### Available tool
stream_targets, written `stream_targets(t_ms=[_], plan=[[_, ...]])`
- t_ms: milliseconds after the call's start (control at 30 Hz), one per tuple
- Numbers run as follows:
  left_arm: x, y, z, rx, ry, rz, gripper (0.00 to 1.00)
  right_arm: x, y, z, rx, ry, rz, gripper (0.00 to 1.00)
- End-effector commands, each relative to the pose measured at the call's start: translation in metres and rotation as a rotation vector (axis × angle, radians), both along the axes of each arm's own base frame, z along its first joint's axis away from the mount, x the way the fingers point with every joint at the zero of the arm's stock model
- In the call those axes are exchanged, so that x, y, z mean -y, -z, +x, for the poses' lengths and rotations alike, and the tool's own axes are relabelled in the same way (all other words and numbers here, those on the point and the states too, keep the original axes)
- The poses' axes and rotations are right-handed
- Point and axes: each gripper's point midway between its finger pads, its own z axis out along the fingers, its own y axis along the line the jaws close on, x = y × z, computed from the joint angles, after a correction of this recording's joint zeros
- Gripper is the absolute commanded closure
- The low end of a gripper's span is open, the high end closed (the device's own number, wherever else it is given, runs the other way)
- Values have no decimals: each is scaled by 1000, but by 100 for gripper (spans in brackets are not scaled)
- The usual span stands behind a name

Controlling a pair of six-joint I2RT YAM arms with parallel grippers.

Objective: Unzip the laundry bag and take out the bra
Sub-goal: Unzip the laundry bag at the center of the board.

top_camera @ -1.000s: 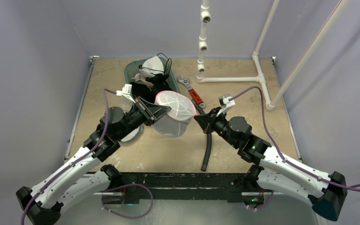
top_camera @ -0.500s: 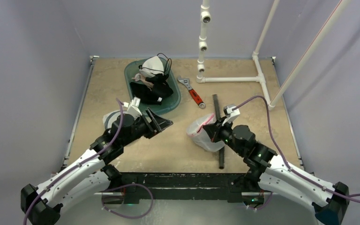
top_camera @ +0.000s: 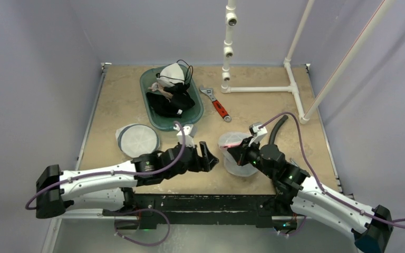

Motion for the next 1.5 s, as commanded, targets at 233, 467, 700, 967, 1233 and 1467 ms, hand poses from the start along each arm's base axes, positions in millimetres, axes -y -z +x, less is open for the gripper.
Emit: stream_targets(t_ms=[233, 467, 700, 967, 1233, 1467], plan=[[33, -51, 19, 182, -38, -213, 21, -2, -21, -6, 35, -20, 81, 100], [53, -40, 30, -92, -105, -445, 20, -5, -22, -9, 51, -49, 98, 100], [55, -15, 39, -319, -226, -574, 22, -6, -28, -10, 86, -65, 105, 100], [64, 3, 46, -403, -272, -577, 21, -7, -30, -11, 102, -78, 105, 100], [67, 22, 67, -399, -268, -571, 26, -6, -39, -20, 129, -117, 137, 100], [65, 20, 77, -365, -273, -580, 50, -9, -39, -23, 134, -148, 141, 100]])
